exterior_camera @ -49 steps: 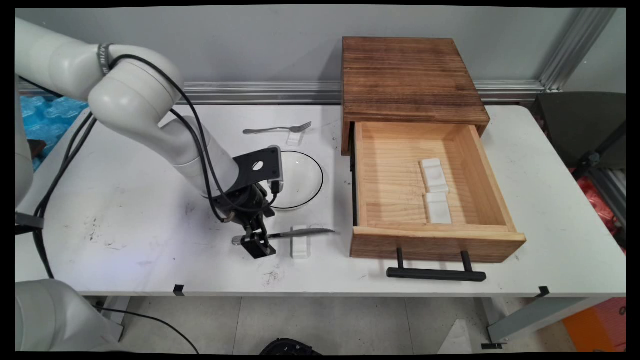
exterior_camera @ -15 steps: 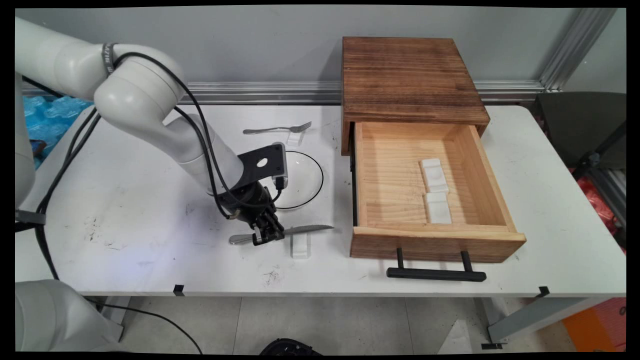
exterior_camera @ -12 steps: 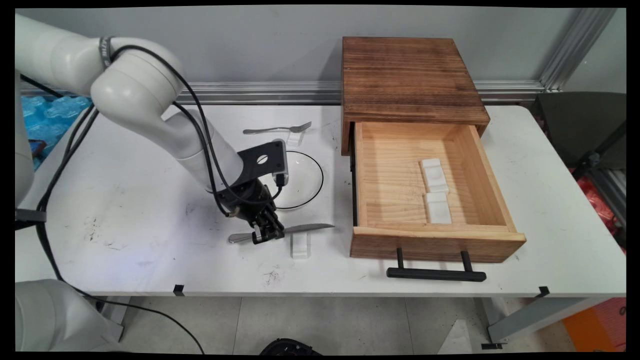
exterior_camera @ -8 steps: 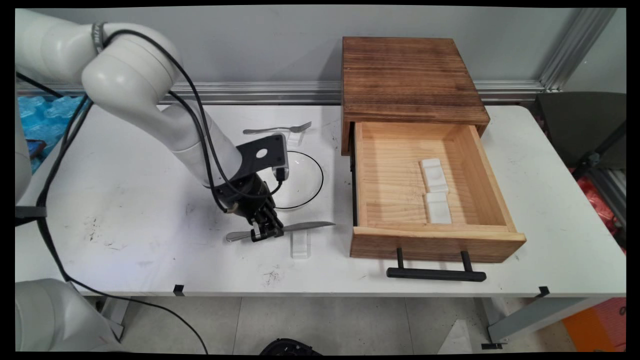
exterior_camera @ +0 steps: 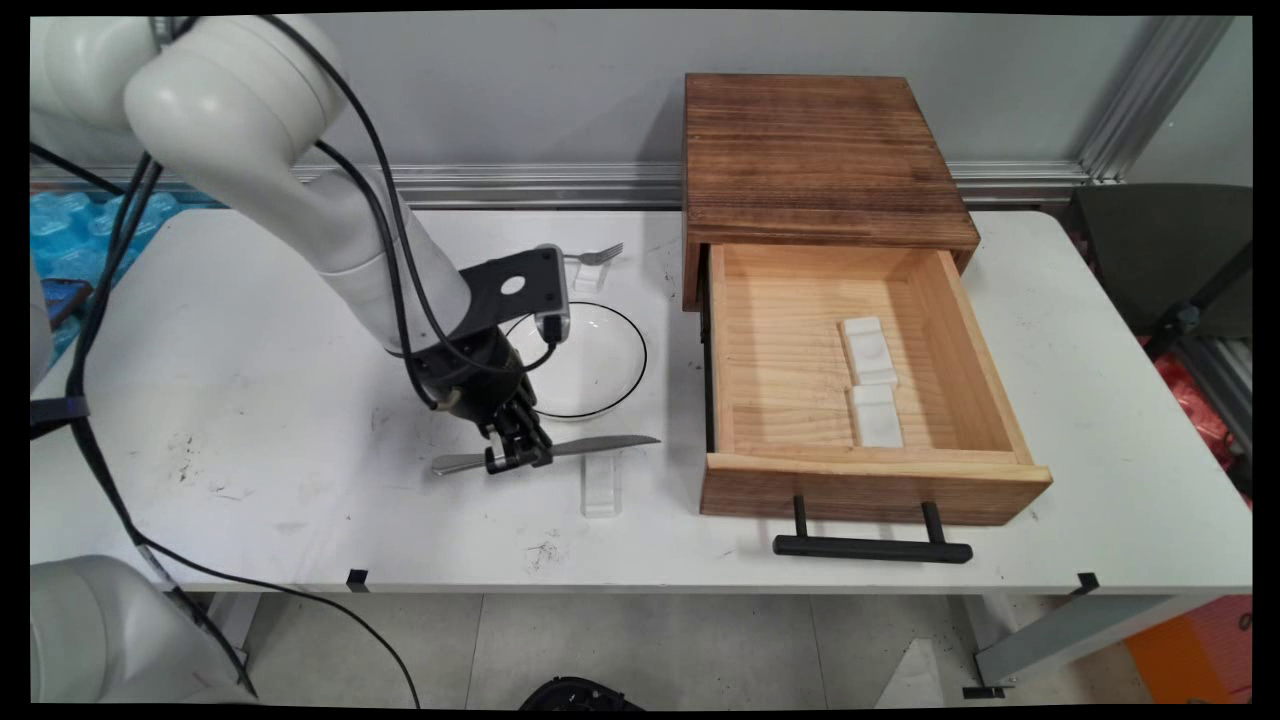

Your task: Place the picked object into the drawer

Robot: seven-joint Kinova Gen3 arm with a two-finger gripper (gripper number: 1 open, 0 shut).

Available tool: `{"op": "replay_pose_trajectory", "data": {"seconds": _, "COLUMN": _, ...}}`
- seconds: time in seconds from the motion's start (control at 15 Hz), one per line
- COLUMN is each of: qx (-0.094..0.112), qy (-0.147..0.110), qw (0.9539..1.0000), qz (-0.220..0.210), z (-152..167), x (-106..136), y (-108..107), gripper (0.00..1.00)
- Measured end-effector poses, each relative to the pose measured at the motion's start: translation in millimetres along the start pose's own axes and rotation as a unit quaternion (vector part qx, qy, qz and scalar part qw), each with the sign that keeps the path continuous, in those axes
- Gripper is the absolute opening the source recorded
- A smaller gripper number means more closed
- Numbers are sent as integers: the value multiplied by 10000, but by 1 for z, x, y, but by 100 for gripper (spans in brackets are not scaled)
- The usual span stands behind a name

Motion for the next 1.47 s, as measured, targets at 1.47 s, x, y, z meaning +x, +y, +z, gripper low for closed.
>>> {"op": "replay_pose_trajectory", "data": {"seconds": 1.47, "qx": 166, "qy": -179, "qw": 9992, "qz": 331, "z": -70, "x": 63, "y": -15, "gripper": 0}}
